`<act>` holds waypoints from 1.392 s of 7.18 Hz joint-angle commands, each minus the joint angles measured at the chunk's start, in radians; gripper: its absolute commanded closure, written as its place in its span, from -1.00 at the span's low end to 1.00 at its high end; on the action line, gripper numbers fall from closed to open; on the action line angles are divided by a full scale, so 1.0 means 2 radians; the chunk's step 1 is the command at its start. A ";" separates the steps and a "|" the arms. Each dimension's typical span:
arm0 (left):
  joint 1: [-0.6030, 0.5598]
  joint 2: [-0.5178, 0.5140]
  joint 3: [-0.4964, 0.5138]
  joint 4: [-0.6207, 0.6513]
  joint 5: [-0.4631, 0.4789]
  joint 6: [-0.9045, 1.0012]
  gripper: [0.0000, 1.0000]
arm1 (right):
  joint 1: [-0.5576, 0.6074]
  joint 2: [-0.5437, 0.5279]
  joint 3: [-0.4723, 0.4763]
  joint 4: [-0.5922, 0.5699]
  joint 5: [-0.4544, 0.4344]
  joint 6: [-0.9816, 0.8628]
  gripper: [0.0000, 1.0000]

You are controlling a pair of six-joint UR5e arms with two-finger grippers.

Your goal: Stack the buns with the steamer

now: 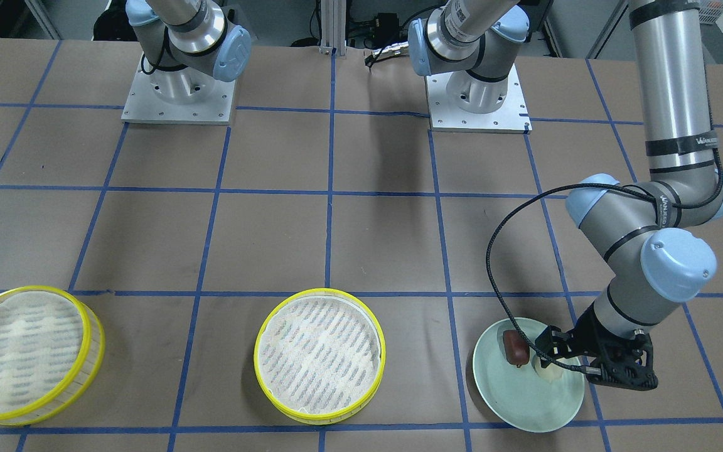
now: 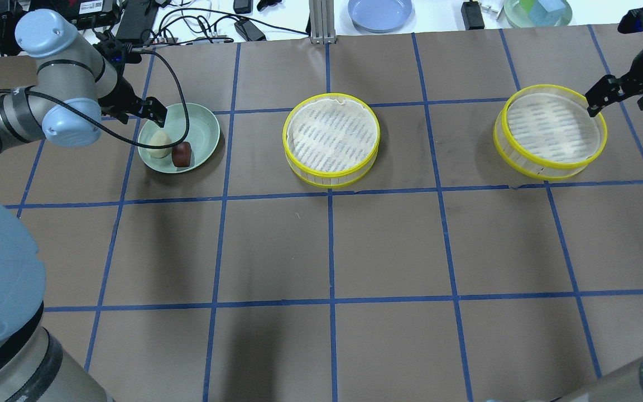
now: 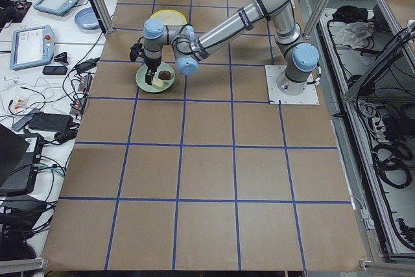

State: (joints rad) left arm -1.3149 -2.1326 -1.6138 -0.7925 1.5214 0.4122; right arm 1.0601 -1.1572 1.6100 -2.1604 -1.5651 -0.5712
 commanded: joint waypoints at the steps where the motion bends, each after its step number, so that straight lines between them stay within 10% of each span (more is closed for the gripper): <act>1: 0.000 -0.031 -0.001 0.001 0.000 0.000 -0.18 | -0.012 0.046 -0.003 -0.043 0.019 -0.010 -1.00; 2: 0.000 -0.033 0.000 -0.001 0.001 -0.010 0.99 | -0.012 0.054 -0.009 -0.060 0.024 -0.010 -0.94; 6: -0.002 -0.008 0.033 -0.020 -0.034 -0.067 1.00 | -0.022 0.077 -0.016 -0.059 0.041 -0.025 0.98; 10: -0.102 0.004 0.064 -0.013 -0.148 -0.313 1.00 | -0.016 0.034 -0.017 -0.046 0.036 -0.017 1.00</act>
State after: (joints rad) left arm -1.4421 -2.1121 -1.4944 -0.8334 1.2926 -0.0894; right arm 1.0200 -1.0450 1.5761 -2.2624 -1.4898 -0.6154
